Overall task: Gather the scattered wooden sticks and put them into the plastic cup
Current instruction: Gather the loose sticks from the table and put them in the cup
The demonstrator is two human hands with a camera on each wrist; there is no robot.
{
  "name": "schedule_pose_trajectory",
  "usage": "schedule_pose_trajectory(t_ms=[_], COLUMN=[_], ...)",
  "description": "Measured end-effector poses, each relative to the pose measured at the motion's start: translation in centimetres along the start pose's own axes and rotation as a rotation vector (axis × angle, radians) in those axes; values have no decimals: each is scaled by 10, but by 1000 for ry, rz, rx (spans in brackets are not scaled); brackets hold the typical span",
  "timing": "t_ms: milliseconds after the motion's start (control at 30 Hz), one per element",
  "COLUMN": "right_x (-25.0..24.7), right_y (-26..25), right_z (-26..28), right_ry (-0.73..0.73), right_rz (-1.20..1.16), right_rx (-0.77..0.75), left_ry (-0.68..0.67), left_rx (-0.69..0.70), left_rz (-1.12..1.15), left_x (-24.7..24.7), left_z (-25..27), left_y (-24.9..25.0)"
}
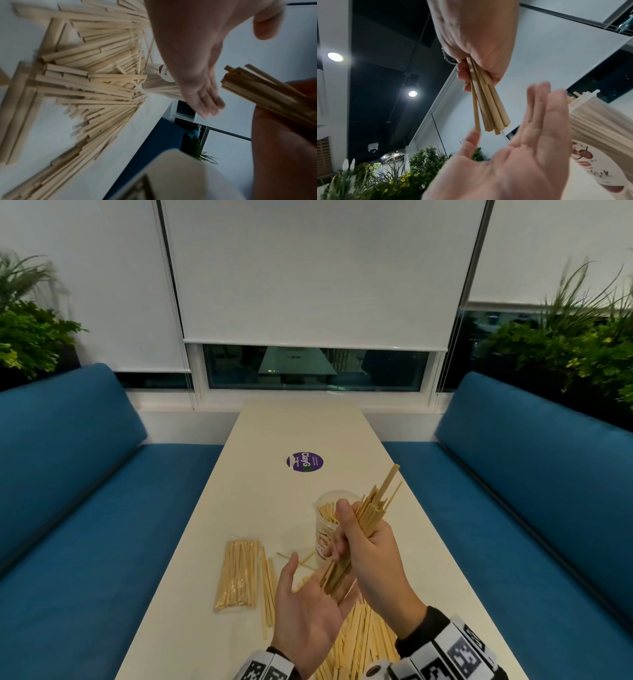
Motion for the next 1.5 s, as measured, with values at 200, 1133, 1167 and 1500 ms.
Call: schedule_pose_trajectory(t_ms=[200,1133,1167,1500], right_x=[13,8,7,4], right_y=[33,35,35,34], right_z=[11,26,25,22], right_ry=[-52,-218,-214,-111], right_rz=[180,306,259,49], right_rx=[58,132,141,196], left_ry=[96,-113,-98,-177], left_rx=[108,693,584,-149], left_rz=[1,-2028,-1895,-1593], left_x=[14,62,56,9], left_z=[-7,25,26,24], left_y=[-4,31,32,13])
Point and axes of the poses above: each hand's wrist, its own z-axis away from the middle knuckle, its own x-axis out of the palm, y = z × x, the point moved 3 cm from there along -z, towards the middle knuckle, and after that the axes turned 7 degrees about -y, right-handed, at the moved point
